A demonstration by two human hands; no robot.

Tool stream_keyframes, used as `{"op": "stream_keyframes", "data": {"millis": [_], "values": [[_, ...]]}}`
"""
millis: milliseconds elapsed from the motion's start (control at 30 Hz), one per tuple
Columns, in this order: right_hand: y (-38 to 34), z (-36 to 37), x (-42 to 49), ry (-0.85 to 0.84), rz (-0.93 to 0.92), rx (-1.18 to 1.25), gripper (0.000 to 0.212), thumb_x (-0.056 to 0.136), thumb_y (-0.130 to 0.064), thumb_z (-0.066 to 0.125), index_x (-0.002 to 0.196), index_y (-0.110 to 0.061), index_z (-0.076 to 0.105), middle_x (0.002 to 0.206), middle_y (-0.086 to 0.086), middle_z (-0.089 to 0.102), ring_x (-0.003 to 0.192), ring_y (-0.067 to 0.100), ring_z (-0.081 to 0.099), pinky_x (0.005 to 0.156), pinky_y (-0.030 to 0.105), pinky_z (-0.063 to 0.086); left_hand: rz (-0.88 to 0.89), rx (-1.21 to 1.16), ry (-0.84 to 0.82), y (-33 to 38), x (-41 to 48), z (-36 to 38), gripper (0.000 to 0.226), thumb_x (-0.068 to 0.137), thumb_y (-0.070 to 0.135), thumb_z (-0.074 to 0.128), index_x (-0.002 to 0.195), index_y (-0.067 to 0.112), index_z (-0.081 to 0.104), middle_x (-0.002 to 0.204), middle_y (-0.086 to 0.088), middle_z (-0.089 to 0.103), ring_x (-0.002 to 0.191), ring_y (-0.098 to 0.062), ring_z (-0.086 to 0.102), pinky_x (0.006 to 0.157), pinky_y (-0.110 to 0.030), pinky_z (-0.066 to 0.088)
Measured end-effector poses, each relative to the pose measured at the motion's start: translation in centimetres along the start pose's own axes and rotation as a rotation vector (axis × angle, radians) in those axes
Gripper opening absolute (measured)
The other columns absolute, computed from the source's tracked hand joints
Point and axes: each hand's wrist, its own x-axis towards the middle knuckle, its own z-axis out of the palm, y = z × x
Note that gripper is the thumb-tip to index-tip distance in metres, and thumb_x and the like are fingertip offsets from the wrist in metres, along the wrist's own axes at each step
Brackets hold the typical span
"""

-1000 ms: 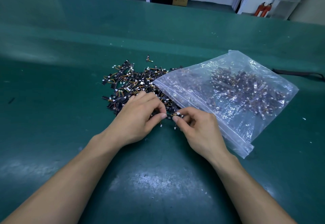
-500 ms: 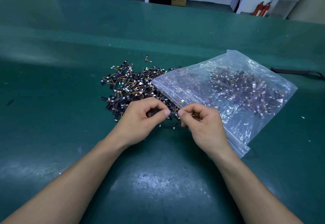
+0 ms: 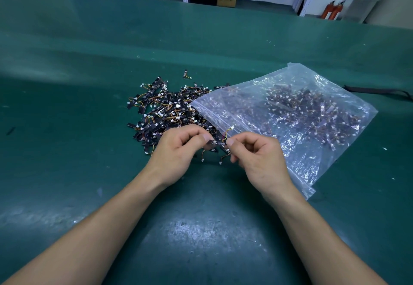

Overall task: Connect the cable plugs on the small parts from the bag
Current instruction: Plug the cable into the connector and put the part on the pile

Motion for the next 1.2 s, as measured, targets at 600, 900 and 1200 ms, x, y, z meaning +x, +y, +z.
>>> {"op": "stream_keyframes", "data": {"millis": [600,900,1200], "values": [[0.17,0.02,-0.10,-0.028,-0.025,-0.034,0.025,0.095,-0.010,0.068,0.072,-0.019,0.073,0.050,-0.006,0.058,0.040,0.000,0.043,0.048,0.006,0.032,0.083,0.068,0.063,-0.42,-0.03,0.39,0.012,0.084,0.025,0.064,0.074,0.021,0.068,0.070,0.005,0.059,0.066,-0.032,0.045,0.060,-0.032,0.037],[0.14,0.10,-0.17,-0.041,-0.011,0.018,0.017,0.086,-0.028,0.069,0.071,-0.023,0.075,0.054,-0.002,0.060,0.041,0.001,0.044,0.049,0.008,0.033,0.063,0.050,0.061,-0.62,0.07,0.27,0.022,0.091,0.005,0.071,0.075,0.020,0.069,0.065,0.016,0.056,0.061,-0.011,0.040,0.058,-0.020,0.036],[-0.03,0.09,-0.13,-0.020,-0.012,-0.010,0.027,0.094,-0.004,0.067,0.071,-0.017,0.071,0.049,-0.006,0.057,0.038,0.000,0.045,0.046,0.006,0.033,0.062,0.051,0.042,-0.49,0.00,0.38,0.013,0.088,0.020,0.072,0.075,0.023,0.069,0.065,0.015,0.057,0.061,-0.012,0.042,0.058,-0.022,0.036]]}}
